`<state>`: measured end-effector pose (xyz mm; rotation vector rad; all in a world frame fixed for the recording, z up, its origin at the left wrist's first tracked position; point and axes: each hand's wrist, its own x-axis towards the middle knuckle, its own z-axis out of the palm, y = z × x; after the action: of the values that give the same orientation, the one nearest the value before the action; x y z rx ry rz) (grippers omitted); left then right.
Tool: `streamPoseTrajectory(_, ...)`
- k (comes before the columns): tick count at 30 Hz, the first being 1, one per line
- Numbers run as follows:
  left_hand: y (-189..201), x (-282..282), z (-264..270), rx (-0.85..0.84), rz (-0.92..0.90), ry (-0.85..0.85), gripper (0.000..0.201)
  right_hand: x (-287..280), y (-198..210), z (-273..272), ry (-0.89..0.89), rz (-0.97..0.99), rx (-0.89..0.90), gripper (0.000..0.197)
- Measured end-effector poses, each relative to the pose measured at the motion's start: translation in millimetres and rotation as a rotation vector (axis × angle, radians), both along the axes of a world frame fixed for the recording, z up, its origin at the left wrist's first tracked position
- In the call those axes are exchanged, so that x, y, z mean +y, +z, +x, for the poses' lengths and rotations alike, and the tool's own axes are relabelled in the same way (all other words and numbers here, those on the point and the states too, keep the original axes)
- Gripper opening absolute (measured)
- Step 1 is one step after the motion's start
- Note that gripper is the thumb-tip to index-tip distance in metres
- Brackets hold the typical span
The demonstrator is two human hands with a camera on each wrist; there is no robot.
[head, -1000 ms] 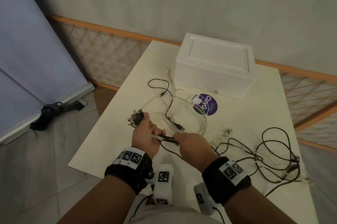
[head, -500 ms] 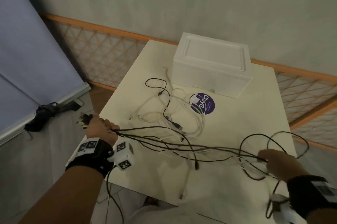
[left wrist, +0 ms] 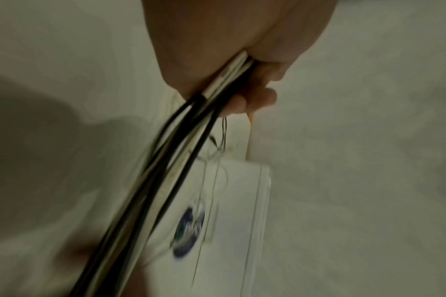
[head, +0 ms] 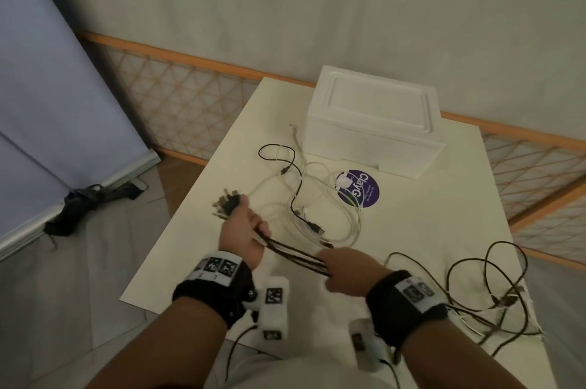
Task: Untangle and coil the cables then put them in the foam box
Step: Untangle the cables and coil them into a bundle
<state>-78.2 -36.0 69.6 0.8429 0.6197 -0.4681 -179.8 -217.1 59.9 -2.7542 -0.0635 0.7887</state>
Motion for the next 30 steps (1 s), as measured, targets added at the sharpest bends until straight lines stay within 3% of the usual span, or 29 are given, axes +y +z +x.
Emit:
streamPoseTrajectory(4,-31,62,26,0.155,0.006,0.178,0.044,-64,-20,-37,-0.207,-0.041,0.087,0.014)
streamPoseTrajectory(8,-56,59,16,0.21,0.06,0.1,0.045,-84,-26,-45,-0.213,-0.215,0.118,0.037)
streamPoseTrajectory(9,-60,56,17,0.218,0.057,0.073,0.043,-85,-23,-44,-0.234,-0.237,0.157,0.048)
streamPoseTrajectory(11,-65,53,22,0.192,0.085,-0.02,0.041,-86,-12,-39,-0.29,-0.169,0.239,0.093)
streamPoseTrajectory(12,-66,52,26,0.162,0.113,-0.081,0.042,-86,-7,-34,-0.328,-0.09,0.234,0.116)
streamPoseTrajectory(13,-67,51,29,0.134,0.132,-0.128,0.041,-83,-3,-28,-0.381,-0.019,0.173,0.124)
streamPoseTrajectory(14,-68,49,31,0.111,0.135,-0.156,0.039,-79,-1,-19,-0.411,0.029,0.074,0.117)
streamPoseTrajectory(17,-65,42,32,0.086,0.06,-0.146,0.033,-49,0,19,-0.471,0.093,-0.227,0.051)
streamPoseTrajectory(19,-62,38,35,0.08,0.032,-0.152,0.032,-26,-12,48,-0.44,0.092,-0.283,0.03)
streamPoseTrajectory(25,-59,25,43,0.077,0.1,-0.281,0.027,6,-61,93,-0.219,-0.138,-0.203,0.027)
streamPoseTrajectory(30,-54,12,52,0.09,0.072,-0.471,0.027,10,-48,100,-0.292,0.166,-0.371,0.024)
